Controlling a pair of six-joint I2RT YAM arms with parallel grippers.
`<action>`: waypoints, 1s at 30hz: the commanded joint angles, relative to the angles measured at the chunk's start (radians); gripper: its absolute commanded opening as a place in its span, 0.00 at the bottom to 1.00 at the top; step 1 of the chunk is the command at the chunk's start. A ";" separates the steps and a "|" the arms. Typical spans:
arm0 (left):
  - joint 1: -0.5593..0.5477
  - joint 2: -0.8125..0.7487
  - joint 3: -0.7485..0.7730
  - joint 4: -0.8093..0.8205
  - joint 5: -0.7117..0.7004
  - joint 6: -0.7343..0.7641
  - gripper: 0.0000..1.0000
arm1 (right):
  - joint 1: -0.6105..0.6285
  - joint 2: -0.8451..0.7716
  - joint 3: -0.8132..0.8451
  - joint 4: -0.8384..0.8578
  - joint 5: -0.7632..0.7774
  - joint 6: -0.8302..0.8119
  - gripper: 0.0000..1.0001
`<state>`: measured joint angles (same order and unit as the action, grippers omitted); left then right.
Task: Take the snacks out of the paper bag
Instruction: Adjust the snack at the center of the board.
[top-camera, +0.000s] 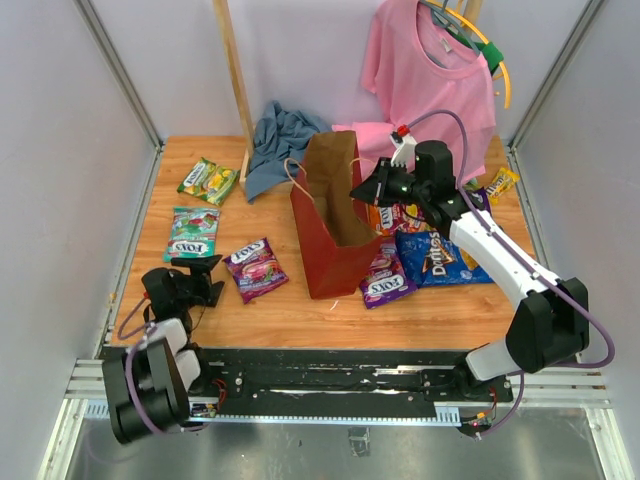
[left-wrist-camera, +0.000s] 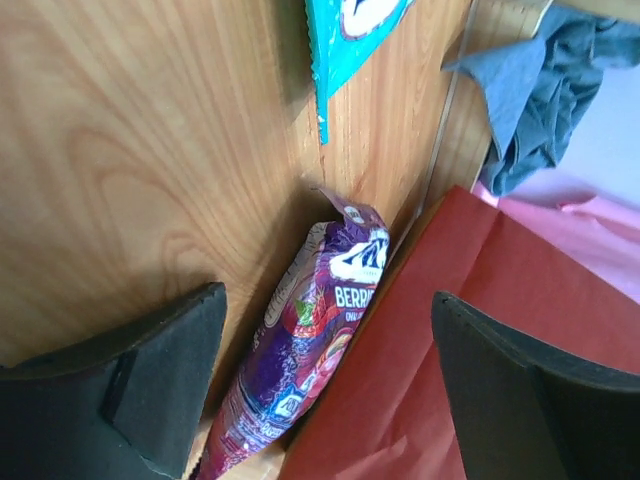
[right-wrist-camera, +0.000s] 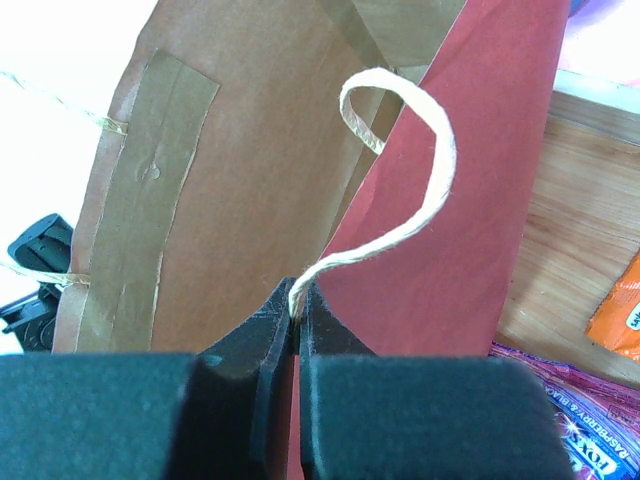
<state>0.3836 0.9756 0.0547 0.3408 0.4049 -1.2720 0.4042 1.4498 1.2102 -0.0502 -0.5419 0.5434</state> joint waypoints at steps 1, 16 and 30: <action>-0.002 0.224 0.013 0.237 0.138 -0.050 0.87 | 0.014 -0.028 0.000 -0.016 0.010 -0.011 0.01; -0.002 0.499 0.081 0.455 0.107 -0.056 0.62 | 0.013 -0.010 0.001 -0.017 0.009 -0.027 0.01; -0.002 0.697 0.127 0.652 0.149 -0.057 0.16 | 0.014 0.007 0.008 -0.014 0.006 -0.026 0.01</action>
<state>0.3828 1.6489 0.1543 0.9298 0.5369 -1.3483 0.4042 1.4479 1.2102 -0.0525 -0.5385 0.5346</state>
